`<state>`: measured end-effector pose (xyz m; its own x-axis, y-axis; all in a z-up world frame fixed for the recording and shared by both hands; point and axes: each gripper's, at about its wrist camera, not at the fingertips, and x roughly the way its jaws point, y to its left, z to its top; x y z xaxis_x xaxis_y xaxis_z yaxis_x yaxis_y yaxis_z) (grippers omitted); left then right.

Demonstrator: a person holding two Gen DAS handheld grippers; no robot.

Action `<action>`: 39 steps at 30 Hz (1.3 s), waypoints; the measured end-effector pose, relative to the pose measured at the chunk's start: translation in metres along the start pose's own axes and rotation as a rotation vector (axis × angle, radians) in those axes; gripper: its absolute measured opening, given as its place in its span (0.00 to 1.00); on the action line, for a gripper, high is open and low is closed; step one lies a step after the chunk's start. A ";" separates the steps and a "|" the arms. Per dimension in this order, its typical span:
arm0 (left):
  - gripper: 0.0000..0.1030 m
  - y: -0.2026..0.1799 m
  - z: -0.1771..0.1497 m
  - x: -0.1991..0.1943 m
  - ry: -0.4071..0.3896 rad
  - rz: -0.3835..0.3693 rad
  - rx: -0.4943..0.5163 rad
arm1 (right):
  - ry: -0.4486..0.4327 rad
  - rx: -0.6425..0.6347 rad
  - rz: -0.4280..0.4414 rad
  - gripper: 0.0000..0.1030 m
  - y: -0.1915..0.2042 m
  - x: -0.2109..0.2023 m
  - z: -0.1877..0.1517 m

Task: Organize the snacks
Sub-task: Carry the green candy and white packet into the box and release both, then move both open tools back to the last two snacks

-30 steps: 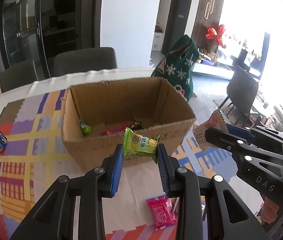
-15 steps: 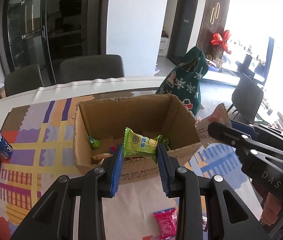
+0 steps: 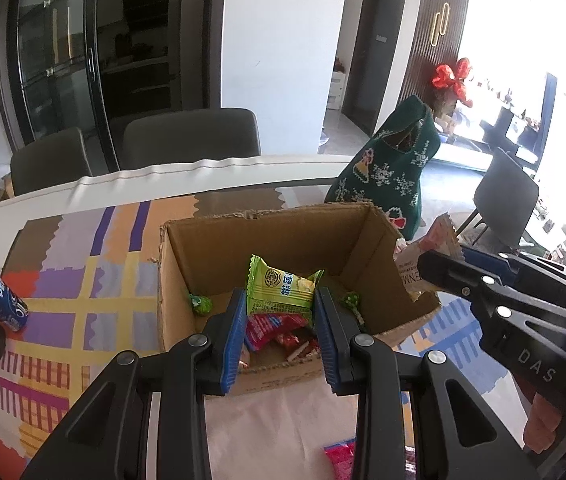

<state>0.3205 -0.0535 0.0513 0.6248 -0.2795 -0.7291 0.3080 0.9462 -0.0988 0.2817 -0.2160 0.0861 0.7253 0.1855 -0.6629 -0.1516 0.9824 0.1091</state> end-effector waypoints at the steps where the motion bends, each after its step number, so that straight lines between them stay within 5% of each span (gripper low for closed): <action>1: 0.32 0.001 0.001 0.002 0.003 0.002 0.000 | 0.006 -0.001 0.001 0.22 0.000 0.004 0.000; 7: 0.33 0.005 0.007 0.013 0.015 0.010 -0.005 | 0.032 0.005 0.002 0.22 -0.003 0.021 0.002; 12: 0.50 0.011 0.010 0.019 0.014 0.043 -0.032 | 0.031 0.016 0.015 0.25 -0.004 0.029 0.004; 14: 0.55 0.011 0.008 0.018 0.015 0.048 -0.038 | 0.018 0.032 0.012 0.49 -0.005 0.029 0.004; 15: 0.56 0.012 0.007 0.017 0.014 0.050 -0.038 | 0.017 0.034 0.002 0.53 -0.005 0.029 0.004; 39: 0.71 -0.030 -0.060 -0.040 -0.003 0.015 0.035 | 0.015 -0.086 -0.039 0.58 0.003 -0.034 -0.060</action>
<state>0.2437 -0.0605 0.0430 0.6319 -0.2660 -0.7280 0.3234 0.9441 -0.0643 0.2163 -0.2209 0.0648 0.7220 0.1460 -0.6763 -0.1805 0.9834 0.0196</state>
